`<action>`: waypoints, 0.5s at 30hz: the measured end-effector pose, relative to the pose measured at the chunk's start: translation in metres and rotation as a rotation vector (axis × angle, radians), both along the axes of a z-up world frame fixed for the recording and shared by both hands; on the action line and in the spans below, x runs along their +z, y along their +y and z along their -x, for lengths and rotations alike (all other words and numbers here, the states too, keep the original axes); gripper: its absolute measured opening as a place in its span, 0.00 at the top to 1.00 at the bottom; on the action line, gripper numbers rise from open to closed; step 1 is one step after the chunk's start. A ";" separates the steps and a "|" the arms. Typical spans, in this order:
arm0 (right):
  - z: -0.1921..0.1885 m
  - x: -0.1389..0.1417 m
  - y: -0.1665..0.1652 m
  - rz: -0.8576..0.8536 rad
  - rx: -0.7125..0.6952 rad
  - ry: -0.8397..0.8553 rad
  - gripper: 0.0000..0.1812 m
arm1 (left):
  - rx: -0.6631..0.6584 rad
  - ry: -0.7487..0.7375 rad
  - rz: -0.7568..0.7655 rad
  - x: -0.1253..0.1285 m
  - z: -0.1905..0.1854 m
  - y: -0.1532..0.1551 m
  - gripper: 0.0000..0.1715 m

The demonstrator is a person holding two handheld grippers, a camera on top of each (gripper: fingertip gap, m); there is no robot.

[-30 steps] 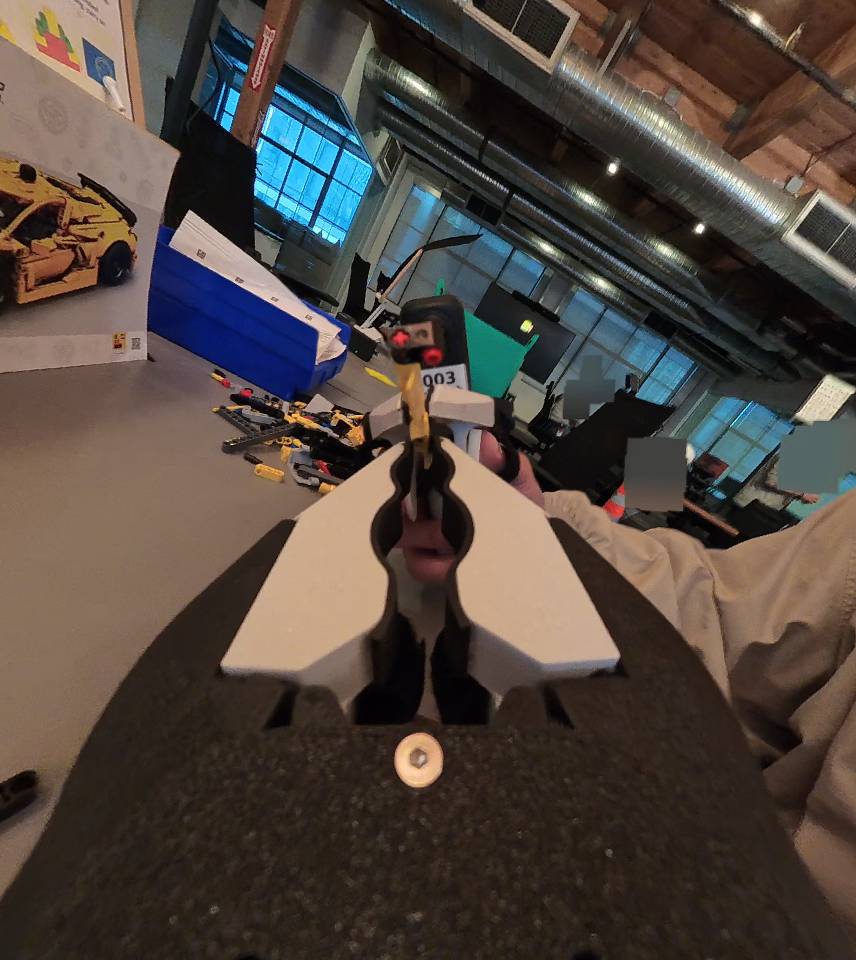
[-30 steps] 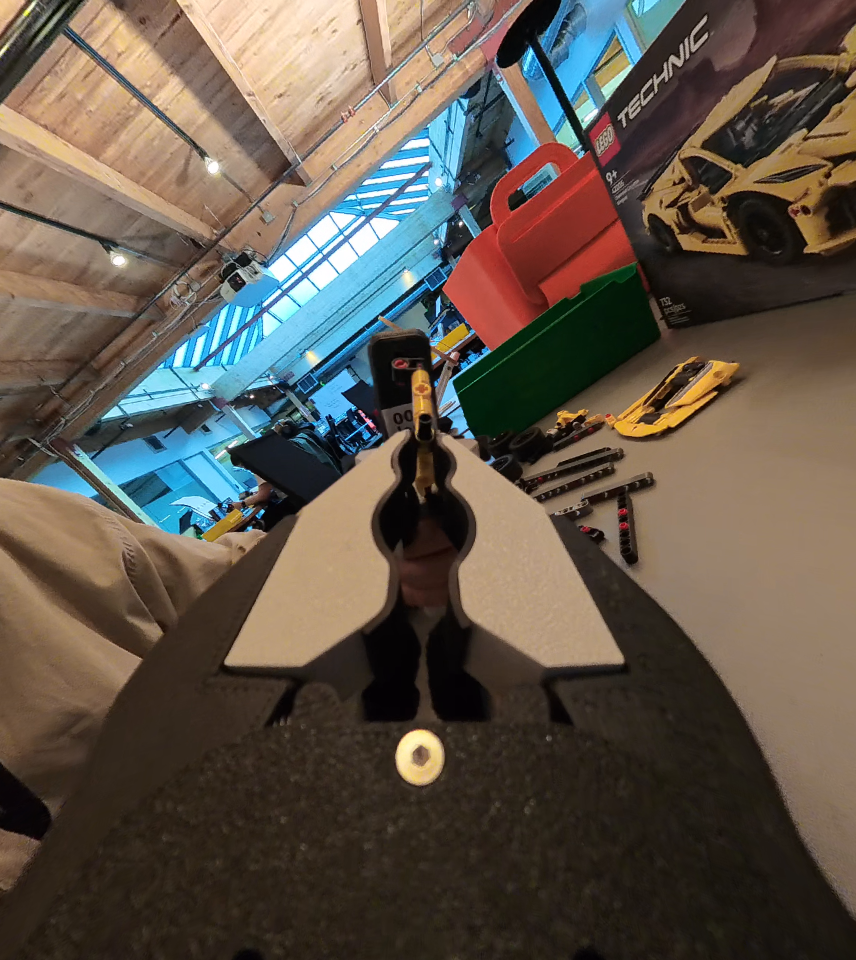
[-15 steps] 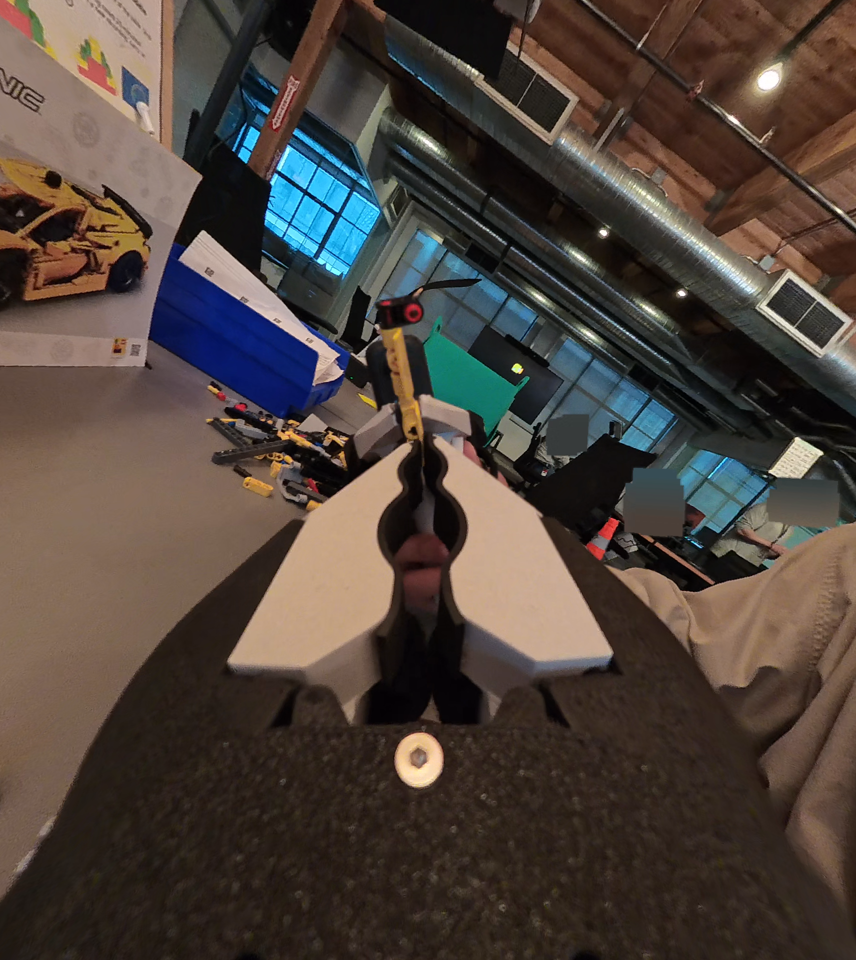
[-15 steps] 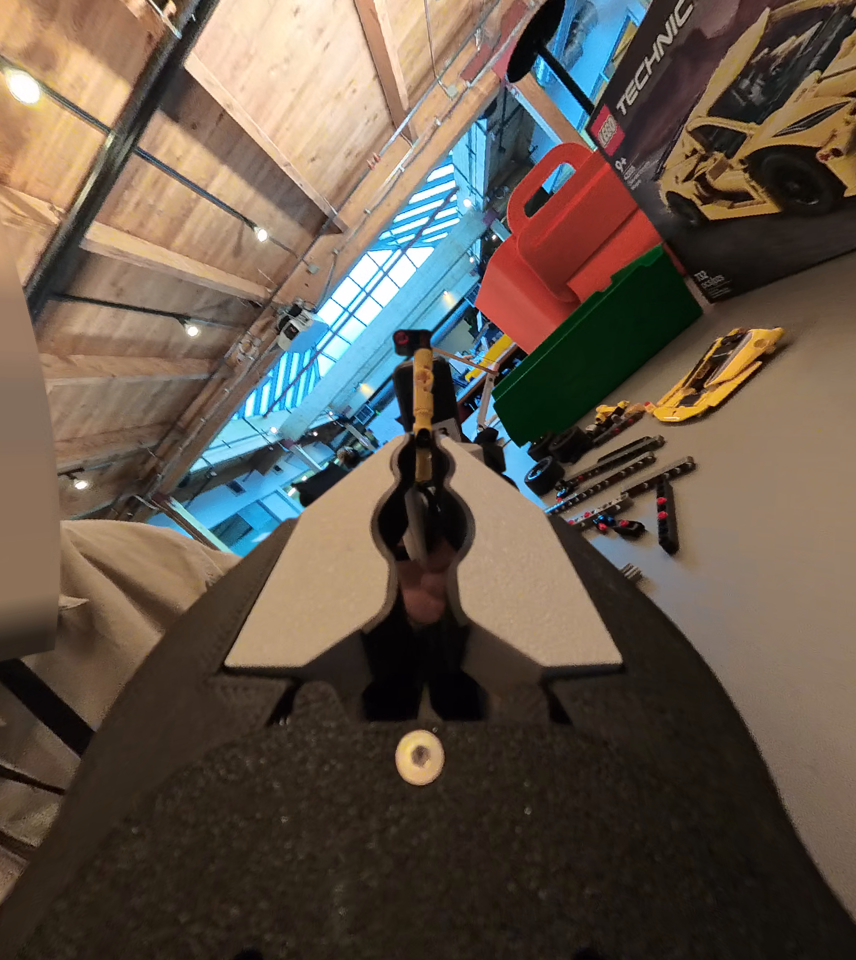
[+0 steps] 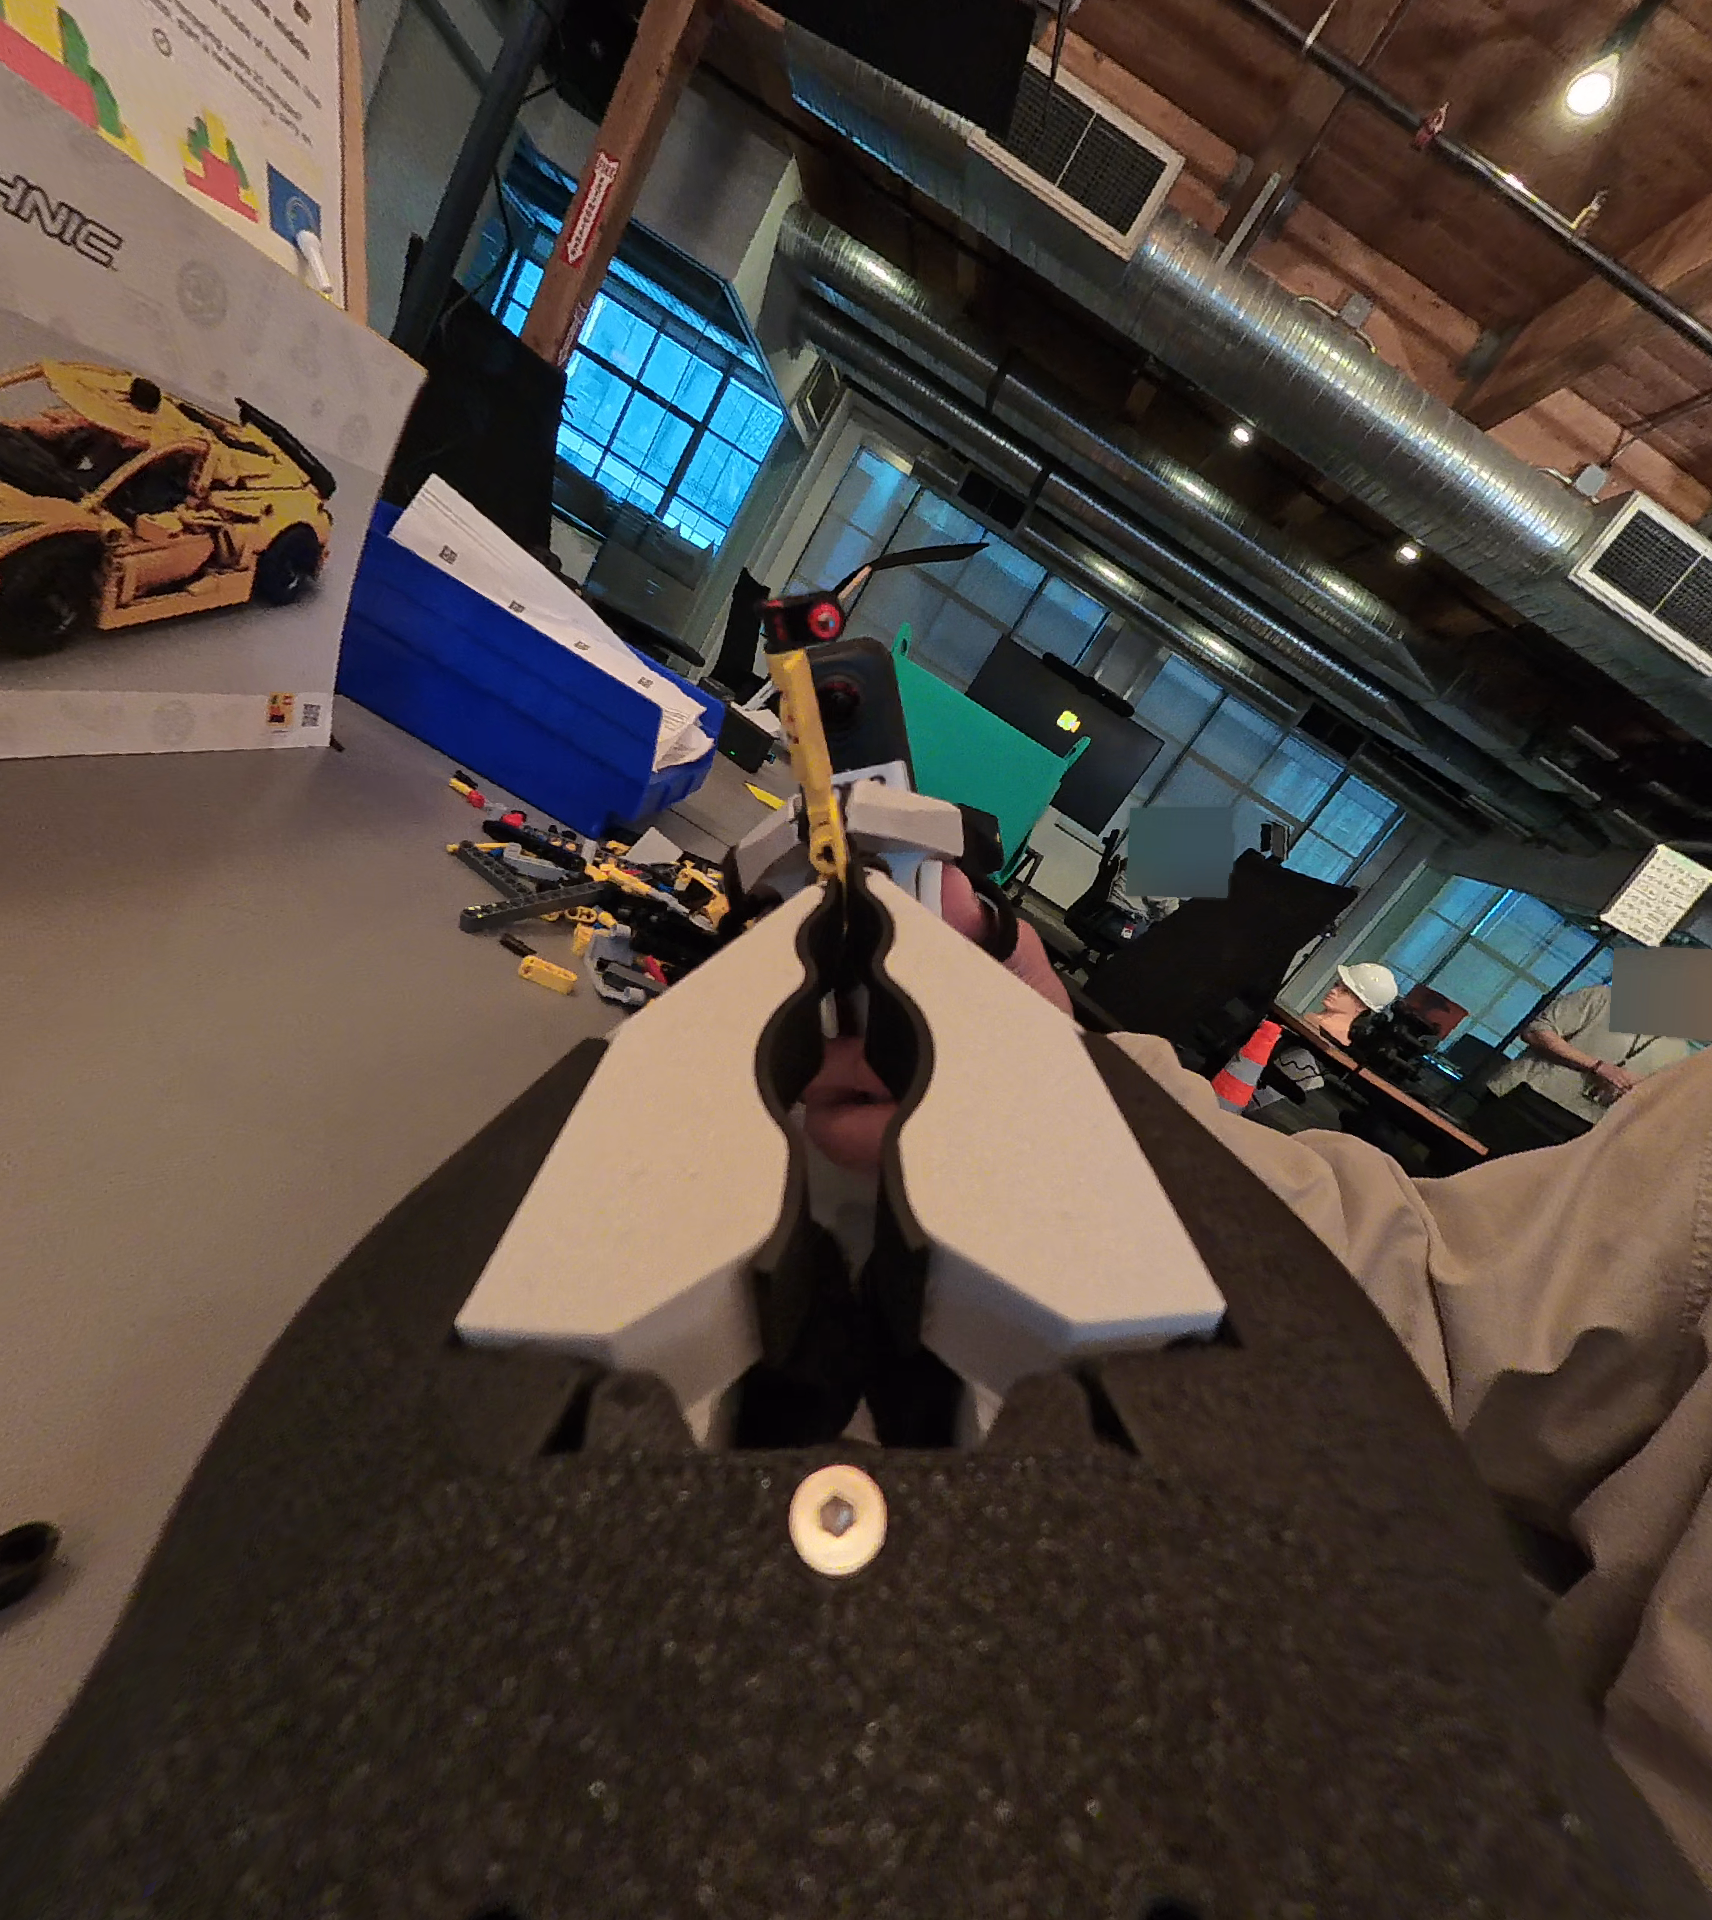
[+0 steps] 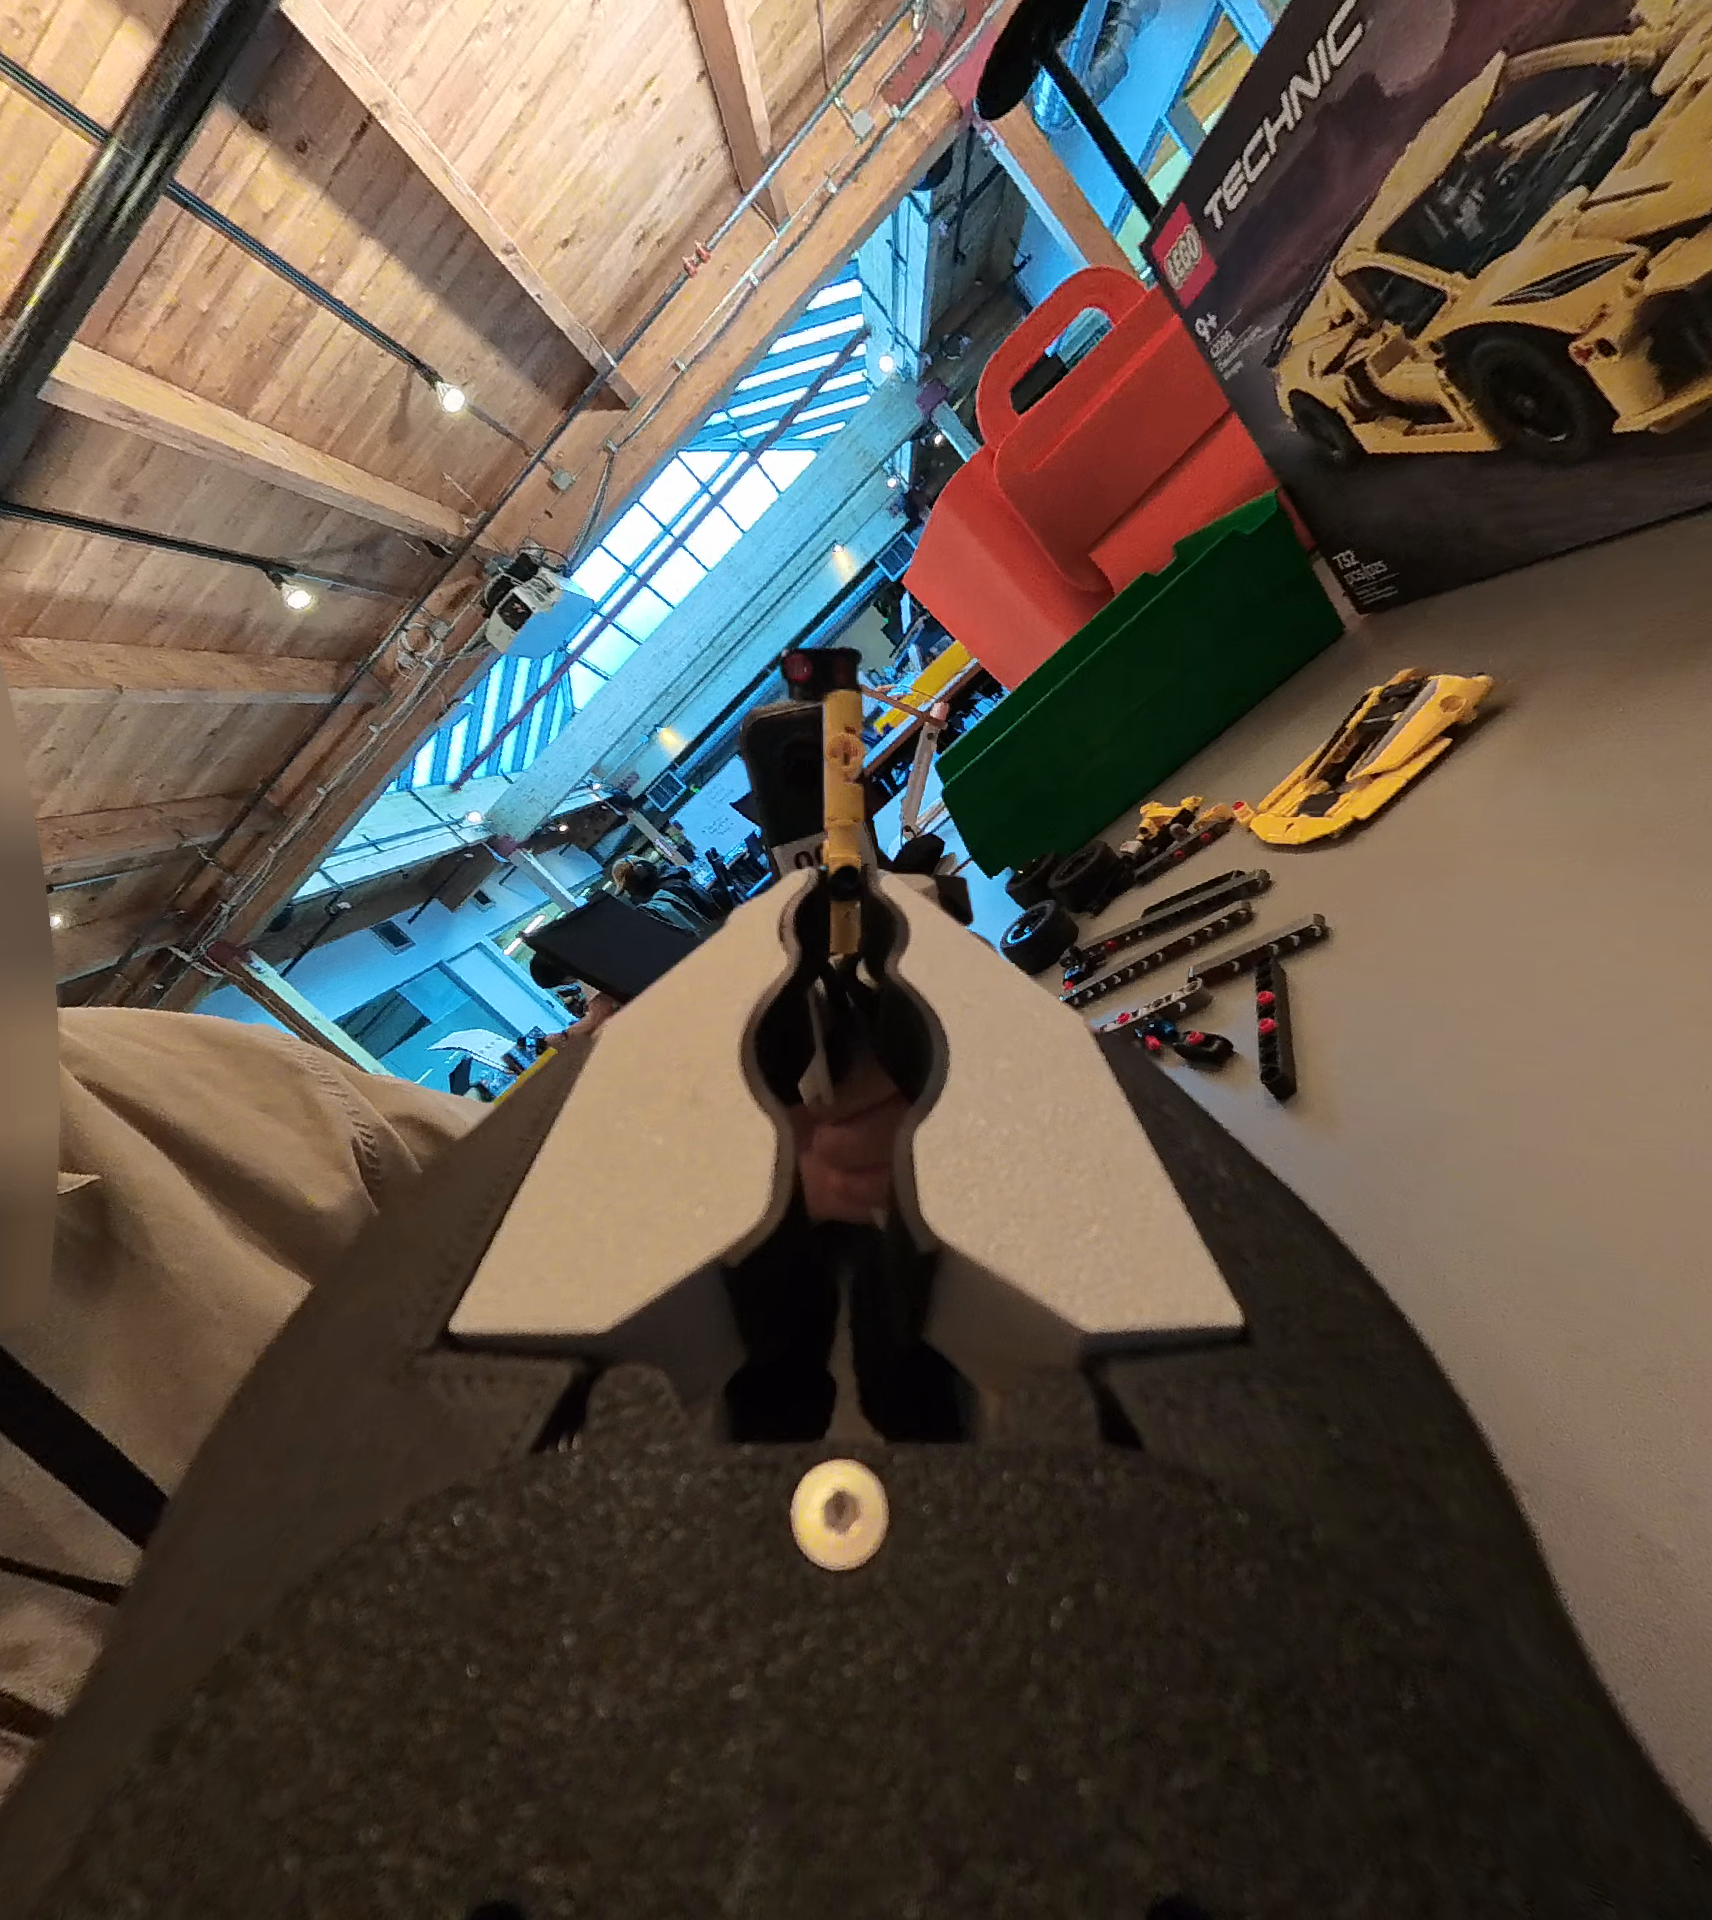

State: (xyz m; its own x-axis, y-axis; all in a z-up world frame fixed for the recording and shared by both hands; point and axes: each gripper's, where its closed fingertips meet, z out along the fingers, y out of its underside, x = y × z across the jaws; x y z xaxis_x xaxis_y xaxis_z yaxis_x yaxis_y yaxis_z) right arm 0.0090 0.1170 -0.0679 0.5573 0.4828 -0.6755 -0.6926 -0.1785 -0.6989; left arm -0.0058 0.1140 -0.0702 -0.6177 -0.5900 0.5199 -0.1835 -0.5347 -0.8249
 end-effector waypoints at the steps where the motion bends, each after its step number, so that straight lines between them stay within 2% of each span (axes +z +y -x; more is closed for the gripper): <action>1: -0.013 0.010 -0.004 -0.059 -0.050 0.056 0.97 | 0.014 -0.015 0.014 0.003 0.002 0.006 1.00; 2: -0.059 0.027 -0.023 -0.169 -0.191 0.206 0.97 | 0.048 -0.023 0.059 0.006 0.005 0.021 1.00; 3: -0.099 0.032 -0.048 -0.215 -0.267 0.289 0.97 | 0.092 -0.028 0.118 0.008 0.008 0.041 1.00; 4: -0.107 0.029 -0.060 -0.175 -0.318 0.197 0.98 | 0.124 -0.033 0.140 0.010 0.009 0.054 1.00; 5: -0.085 0.018 -0.054 -0.065 -0.269 0.022 0.97 | 0.130 -0.029 0.105 0.008 0.007 0.052 1.00; 6: -0.067 0.014 -0.046 -0.034 -0.226 -0.024 0.98 | 0.103 -0.020 0.031 0.005 0.003 0.040 1.00; 8: -0.064 0.022 -0.043 -0.084 -0.232 0.011 0.97 | 0.038 0.023 -0.130 -0.011 -0.003 0.013 1.00; 9: -0.068 0.027 -0.044 -0.101 -0.241 0.009 0.97 | 0.018 0.042 -0.160 -0.017 -0.004 0.005 1.00; 11: -0.061 0.014 -0.038 -0.038 -0.248 -0.127 0.97 | -0.048 0.076 -0.142 -0.022 -0.003 -0.010 1.00; 12: -0.052 0.007 -0.033 -0.012 -0.229 -0.171 0.97 | -0.035 0.073 -0.117 -0.020 -0.005 -0.010 0.99; 13: -0.040 0.004 -0.028 -0.008 -0.184 -0.172 0.97 | -0.016 0.061 -0.096 -0.015 -0.007 -0.009 0.89; 15: -0.026 -0.002 -0.018 0.016 -0.146 -0.196 0.97 | -0.016 0.059 -0.074 -0.011 -0.010 -0.008 0.86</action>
State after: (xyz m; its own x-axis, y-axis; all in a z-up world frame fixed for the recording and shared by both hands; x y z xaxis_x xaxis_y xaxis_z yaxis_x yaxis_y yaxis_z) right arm 0.0353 0.0990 -0.0703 0.7417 0.3776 -0.5543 -0.5632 -0.0982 -0.8205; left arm 0.0038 0.1055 -0.0815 -0.5966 -0.6190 0.5109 -0.2409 -0.4690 -0.8497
